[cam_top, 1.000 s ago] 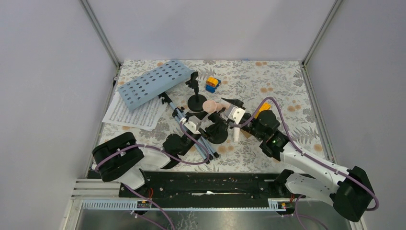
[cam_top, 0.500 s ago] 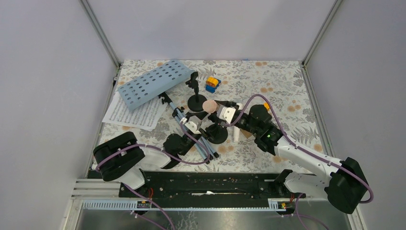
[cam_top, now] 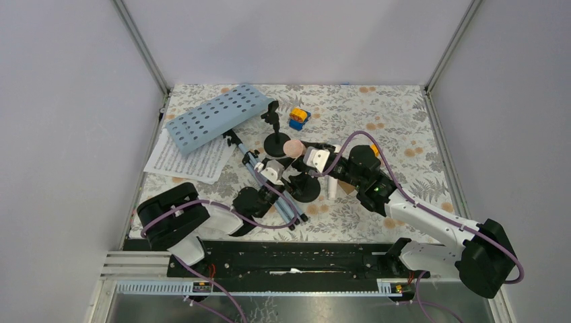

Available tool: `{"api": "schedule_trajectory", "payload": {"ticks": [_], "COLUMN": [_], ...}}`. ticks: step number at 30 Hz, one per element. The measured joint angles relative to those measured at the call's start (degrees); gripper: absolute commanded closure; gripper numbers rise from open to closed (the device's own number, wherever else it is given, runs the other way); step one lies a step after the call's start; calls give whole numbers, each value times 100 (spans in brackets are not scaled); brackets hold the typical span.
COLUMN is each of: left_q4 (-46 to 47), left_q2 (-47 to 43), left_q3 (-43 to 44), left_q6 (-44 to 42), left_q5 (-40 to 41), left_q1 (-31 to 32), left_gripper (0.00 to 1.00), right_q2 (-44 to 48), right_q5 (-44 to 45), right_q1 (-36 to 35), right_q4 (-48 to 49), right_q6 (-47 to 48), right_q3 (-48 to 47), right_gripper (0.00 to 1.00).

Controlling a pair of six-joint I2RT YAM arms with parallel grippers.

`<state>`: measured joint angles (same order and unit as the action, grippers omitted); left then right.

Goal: Pack up the instrument practice props

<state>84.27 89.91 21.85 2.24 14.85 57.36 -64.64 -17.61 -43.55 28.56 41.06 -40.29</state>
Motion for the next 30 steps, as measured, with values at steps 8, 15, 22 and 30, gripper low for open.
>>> {"api": "schedule_trajectory", "payload": {"ticks": [8,15,22,30], "left_q4": [20,52,94,-846], "left_q2": [85,144,166,-592], "left_q3": [33,33,33,-13], "left_q6": [221,378,319,31], "left_q5": [57,146,280,780], "left_q1": [2,33,33,-186], "left_gripper": [83,100,100,100], "right_q2": [7,297,905,240], "right_q5": [2,-151,988,3884], "right_q1": [0,0,-7,-4], "right_q4": [2,-389,-424,-2079], "right_q6": [-4,-256,-942,-2686], "right_q3": [0,-365,-1049,-2446], "right_gripper": [100,100,100,100]}}
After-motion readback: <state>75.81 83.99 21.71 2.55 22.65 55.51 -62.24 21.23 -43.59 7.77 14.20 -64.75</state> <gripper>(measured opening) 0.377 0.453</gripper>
